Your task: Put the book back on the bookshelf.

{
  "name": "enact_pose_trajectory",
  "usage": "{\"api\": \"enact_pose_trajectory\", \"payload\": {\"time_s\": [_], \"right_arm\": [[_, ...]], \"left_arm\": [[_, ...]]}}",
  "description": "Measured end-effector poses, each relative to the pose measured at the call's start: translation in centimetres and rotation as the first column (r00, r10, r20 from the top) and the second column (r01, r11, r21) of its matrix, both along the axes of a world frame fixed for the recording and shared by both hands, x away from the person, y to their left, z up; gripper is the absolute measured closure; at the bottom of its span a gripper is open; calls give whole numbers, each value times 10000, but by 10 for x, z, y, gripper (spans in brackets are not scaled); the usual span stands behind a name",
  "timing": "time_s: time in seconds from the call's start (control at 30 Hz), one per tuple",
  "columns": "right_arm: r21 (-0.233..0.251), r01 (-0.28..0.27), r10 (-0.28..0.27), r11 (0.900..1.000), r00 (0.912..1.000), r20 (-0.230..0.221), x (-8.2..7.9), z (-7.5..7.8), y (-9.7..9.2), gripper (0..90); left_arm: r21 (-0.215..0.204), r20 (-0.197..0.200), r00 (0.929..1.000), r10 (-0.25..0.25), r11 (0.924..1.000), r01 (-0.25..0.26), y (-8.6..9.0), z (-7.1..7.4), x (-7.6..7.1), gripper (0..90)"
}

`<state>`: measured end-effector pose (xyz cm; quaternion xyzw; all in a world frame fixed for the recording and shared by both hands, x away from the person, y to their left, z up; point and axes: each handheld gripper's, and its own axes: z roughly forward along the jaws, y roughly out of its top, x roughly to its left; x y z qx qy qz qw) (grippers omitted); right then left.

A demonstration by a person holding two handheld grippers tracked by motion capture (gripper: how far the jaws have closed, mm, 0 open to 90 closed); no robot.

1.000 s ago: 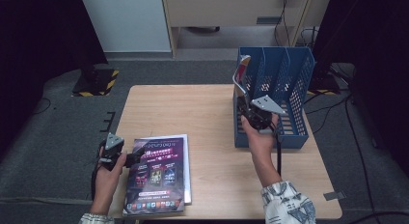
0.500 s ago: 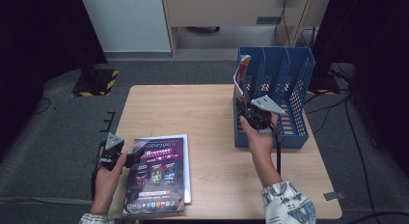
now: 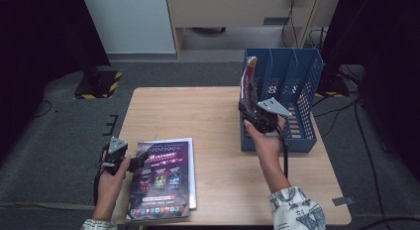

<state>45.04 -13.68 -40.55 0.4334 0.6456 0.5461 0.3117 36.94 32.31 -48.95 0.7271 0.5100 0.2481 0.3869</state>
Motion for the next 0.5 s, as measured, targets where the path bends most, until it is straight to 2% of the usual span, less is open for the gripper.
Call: {"api": "enact_pose_trajectory", "payload": {"time_s": [0.13, 0.37, 0.5], "right_arm": [[-27, 75, -75, 10000, 10000, -1, 0, 0, 0, 538], [87, 140, -139, 9999, 9998, -111, 2, -1, -2, 463], [67, 4, -2, 10000, 9998, -207, 3, -2, -1, 424]], "left_arm": [[1, -3, 10000, -2, 10000, 2, 0, 0, 0, 57], [-6, 12, 10000, -18, 10000, 18, 0, 0, 0, 57], [-1, 9, 10000, -16, 10000, 16, 0, 0, 0, 57]]}}
